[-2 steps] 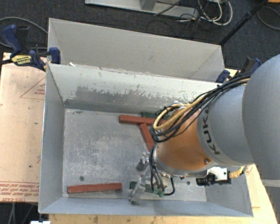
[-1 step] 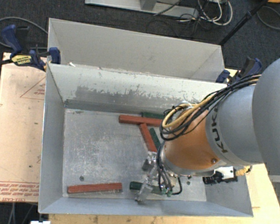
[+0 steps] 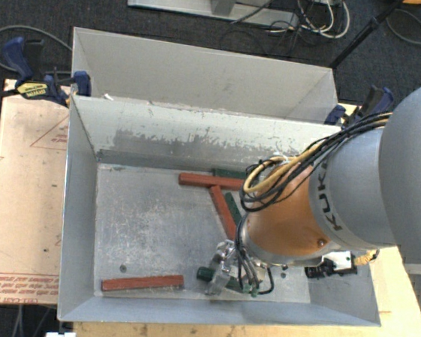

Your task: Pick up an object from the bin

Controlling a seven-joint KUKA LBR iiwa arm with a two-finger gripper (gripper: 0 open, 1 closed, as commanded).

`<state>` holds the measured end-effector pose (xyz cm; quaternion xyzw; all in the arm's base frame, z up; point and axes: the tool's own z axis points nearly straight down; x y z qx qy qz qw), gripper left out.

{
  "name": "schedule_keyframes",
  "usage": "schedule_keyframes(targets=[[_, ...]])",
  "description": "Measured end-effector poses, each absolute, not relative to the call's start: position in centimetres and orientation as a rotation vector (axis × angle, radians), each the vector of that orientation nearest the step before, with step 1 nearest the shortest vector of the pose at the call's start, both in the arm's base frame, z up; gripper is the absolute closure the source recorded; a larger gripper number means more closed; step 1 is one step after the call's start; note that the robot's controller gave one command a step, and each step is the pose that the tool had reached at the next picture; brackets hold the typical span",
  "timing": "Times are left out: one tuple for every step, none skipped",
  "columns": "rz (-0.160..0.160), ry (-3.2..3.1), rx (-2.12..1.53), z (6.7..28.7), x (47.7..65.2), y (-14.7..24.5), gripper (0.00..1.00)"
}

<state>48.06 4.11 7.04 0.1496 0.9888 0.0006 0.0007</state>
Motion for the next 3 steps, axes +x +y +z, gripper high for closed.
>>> schedule_keyframes(targets=[[0.004, 3.101, 0.467, 13.2, 48.2, 4.2, 1.00], [0.002, 3.105, 0.465, 13.8, 48.3, 4.2, 1.00], [0.003, 3.104, 0.463, 16.6, 48.4, 4.2, 1.00]])
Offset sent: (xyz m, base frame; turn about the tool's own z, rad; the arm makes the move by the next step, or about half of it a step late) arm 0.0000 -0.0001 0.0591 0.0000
